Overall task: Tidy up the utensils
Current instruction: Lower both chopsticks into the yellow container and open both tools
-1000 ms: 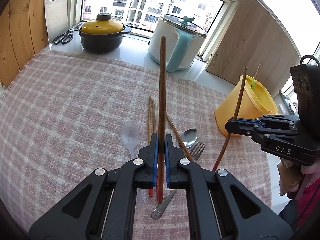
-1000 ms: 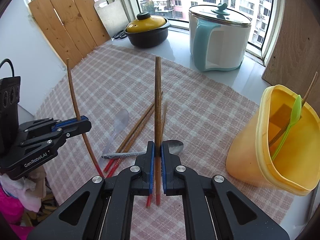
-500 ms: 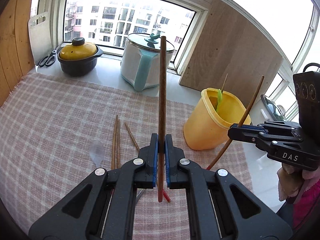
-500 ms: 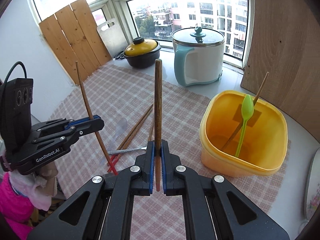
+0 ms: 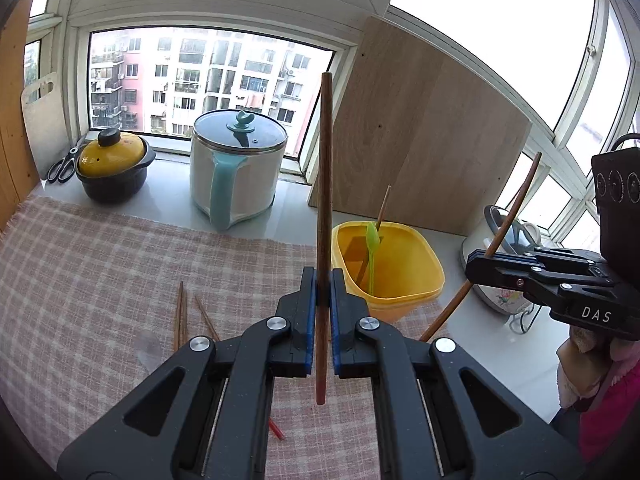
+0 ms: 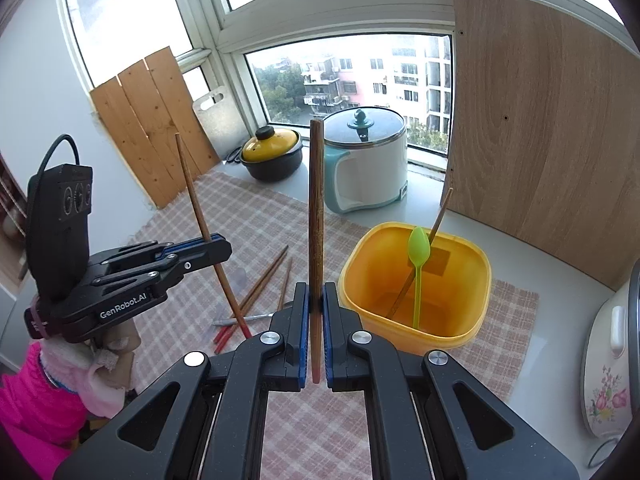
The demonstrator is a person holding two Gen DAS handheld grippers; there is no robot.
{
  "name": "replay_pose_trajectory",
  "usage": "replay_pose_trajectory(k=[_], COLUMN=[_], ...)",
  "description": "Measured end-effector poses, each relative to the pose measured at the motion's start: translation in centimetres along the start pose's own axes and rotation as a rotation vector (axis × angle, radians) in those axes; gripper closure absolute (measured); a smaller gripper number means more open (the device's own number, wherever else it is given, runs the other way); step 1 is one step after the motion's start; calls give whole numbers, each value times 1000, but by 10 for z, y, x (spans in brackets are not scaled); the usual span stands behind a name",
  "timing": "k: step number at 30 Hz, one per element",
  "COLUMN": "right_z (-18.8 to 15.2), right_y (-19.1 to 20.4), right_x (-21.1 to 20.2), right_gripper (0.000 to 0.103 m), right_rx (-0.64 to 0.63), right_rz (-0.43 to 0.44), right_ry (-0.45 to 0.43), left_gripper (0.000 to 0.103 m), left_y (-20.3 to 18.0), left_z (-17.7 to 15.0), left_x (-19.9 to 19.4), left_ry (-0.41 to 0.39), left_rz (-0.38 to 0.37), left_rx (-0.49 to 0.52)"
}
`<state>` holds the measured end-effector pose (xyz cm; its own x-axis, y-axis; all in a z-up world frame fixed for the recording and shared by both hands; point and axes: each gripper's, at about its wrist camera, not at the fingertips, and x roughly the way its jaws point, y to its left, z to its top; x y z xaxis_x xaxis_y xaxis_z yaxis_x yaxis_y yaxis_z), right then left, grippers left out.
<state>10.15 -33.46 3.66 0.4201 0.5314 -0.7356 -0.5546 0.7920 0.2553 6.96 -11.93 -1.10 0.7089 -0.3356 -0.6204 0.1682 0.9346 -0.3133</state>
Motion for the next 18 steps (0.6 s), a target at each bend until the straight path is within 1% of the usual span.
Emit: replay_pose_trajectory(k=[10,15,18], right_z=[15,23,28], right_y=[-25,-40,-48], right_x=[-32,-40,-41], right_gripper=[98,98,98], right_rx=[27,42,56], right_rz=[-40,-69,-86], right_ry=[-82,-108,-118], left_gripper=[99,99,99], left_y=[-33,-45,-48], left_z=[31,47,55], left_x=[11,25,37], left_ry=[-43,-55,-50], left_rz=[-32,-29,-35], left_rx=[49,68,63])
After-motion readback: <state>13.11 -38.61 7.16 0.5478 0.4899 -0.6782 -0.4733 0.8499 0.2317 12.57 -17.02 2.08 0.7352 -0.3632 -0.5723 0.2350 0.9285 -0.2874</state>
